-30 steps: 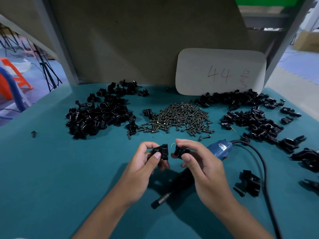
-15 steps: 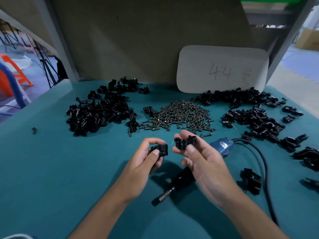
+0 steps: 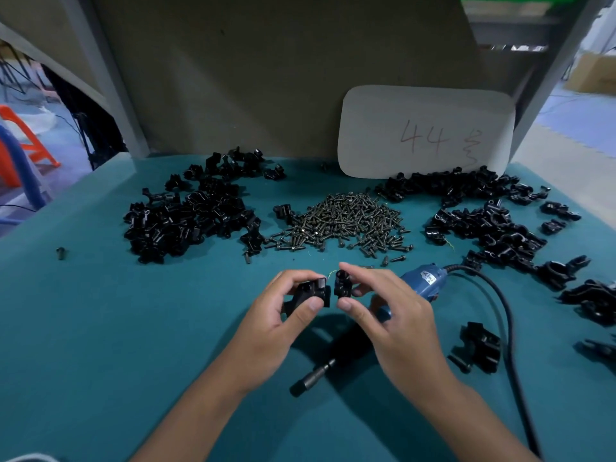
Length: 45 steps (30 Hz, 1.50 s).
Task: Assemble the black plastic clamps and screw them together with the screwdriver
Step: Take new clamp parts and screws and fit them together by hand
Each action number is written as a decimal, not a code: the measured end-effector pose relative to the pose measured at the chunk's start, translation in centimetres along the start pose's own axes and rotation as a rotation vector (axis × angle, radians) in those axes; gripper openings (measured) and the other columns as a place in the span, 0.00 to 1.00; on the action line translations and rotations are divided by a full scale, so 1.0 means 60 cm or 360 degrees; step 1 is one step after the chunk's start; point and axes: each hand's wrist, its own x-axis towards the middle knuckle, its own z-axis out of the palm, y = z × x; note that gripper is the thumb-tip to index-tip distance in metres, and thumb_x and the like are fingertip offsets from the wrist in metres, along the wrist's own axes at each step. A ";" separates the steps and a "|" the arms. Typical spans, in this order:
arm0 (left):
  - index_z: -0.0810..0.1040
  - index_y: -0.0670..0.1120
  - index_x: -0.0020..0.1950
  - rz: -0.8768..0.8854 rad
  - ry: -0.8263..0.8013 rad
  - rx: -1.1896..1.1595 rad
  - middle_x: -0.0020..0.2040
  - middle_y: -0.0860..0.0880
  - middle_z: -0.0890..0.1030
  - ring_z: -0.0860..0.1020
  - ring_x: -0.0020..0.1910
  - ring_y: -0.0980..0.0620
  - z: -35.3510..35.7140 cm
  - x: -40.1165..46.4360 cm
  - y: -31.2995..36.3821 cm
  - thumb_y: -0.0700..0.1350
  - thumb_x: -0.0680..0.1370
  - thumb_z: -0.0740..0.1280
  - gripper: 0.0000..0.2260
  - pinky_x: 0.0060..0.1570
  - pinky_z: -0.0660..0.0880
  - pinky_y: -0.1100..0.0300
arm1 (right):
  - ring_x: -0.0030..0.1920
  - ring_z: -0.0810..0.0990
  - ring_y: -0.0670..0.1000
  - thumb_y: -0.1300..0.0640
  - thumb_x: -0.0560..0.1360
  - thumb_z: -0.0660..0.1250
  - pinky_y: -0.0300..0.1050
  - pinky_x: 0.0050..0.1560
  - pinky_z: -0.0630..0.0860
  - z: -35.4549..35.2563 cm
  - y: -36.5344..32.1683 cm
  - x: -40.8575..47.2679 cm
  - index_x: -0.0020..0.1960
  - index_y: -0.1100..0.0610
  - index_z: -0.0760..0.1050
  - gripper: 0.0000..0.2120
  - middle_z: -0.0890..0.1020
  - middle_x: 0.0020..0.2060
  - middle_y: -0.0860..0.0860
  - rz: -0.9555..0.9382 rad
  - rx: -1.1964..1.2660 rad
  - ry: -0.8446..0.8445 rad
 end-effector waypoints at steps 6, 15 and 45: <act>0.76 0.60 0.64 -0.0023 -0.0026 -0.0054 0.59 0.55 0.82 0.81 0.58 0.53 0.001 0.000 0.002 0.65 0.77 0.66 0.18 0.60 0.76 0.51 | 0.59 0.80 0.43 0.50 0.76 0.72 0.33 0.57 0.73 0.008 0.002 -0.001 0.65 0.49 0.80 0.18 0.82 0.54 0.41 -0.0009 0.0116 -0.0031; 0.74 0.61 0.66 0.0030 -0.0052 -0.0080 0.60 0.55 0.80 0.80 0.59 0.50 0.010 -0.002 0.004 0.65 0.79 0.65 0.17 0.62 0.76 0.50 | 0.57 0.82 0.49 0.54 0.76 0.75 0.44 0.49 0.79 0.016 0.007 -0.003 0.59 0.47 0.81 0.12 0.83 0.53 0.40 0.0086 0.0246 -0.0047; 0.75 0.58 0.63 0.0018 -0.0091 -0.0184 0.60 0.52 0.81 0.81 0.61 0.49 0.017 -0.005 0.014 0.64 0.78 0.66 0.17 0.63 0.76 0.53 | 0.49 0.83 0.50 0.44 0.69 0.75 0.54 0.47 0.78 0.015 -0.001 0.000 0.45 0.46 0.80 0.09 0.85 0.47 0.41 0.0159 0.0437 0.0052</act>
